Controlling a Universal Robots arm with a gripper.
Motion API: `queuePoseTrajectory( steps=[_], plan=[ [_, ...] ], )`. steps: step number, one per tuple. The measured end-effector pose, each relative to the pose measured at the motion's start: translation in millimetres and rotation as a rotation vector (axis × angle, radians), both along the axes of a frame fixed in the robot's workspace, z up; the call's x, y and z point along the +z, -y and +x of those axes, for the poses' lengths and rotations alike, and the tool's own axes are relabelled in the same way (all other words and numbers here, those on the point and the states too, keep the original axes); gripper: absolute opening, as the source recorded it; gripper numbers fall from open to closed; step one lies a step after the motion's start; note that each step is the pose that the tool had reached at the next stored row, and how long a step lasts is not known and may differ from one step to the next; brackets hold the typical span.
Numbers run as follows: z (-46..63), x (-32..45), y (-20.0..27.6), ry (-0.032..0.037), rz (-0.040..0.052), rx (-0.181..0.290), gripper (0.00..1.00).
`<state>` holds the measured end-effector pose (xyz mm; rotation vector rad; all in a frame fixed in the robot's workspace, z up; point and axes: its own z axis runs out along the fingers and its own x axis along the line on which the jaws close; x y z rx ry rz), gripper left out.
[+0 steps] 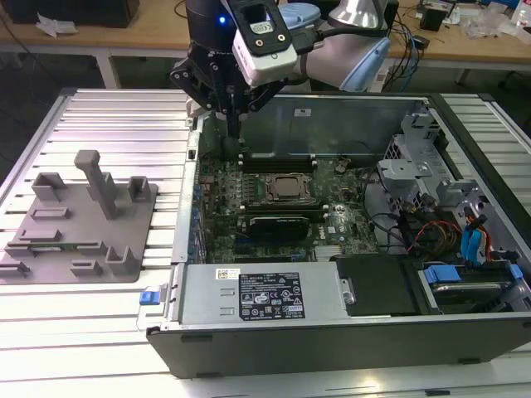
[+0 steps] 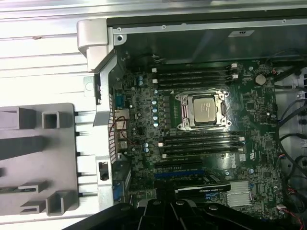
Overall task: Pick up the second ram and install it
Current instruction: 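Reach for the second ram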
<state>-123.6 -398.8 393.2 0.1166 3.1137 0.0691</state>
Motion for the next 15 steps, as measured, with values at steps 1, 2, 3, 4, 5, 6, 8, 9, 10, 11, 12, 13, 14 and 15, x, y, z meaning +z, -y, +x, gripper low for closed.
queuePoseTrajectory(
  steps=[1,2,3,4,5,6,8,9,10,11,12,13,14,15],
  plan=[
    [-0.3,0.0,0.0,0.0,0.0001,0.0,0.08],
    [-1.1,0.0,0.1,0.0,0.0,0.0,0.08],
    [-2.0,-0.1,0.1,0.0001,0.0,0.0,0.08],
    [-4.4,-0.1,0.0,0.0,0.0,0.0,0.08],
    [-6.8,-0.2,0.0,0.0,0.0,0.0,0.08],
    [-8.2,-0.3,0.0,0.0001,0.0001,0.0,0.08],
    [-14.3,-0.5,0.0,0.0,0.0001,0.0,0.08],
    [-17.5,-0.6,0.0,0.0,0.0,0.0,0.08],
    [-19.9,-0.7,0.0,0.0001,0.0001,0.0,0.08],
    [-22.0,-0.7,0.0,0.0,0.0,0.0,0.08],
    [-23.0,-0.7,0.0,0.0,0.0,0.0,0.08],
    [-24.3,-0.8,0.0,0.0001,0.0,0.0,0.08],
    [-26.1,-0.8,0.0,0.0,0.0,0.0,0.08],
    [-27.8,-0.8,0.0,0.0,0.0001,0.0,0.08]
  ],
)
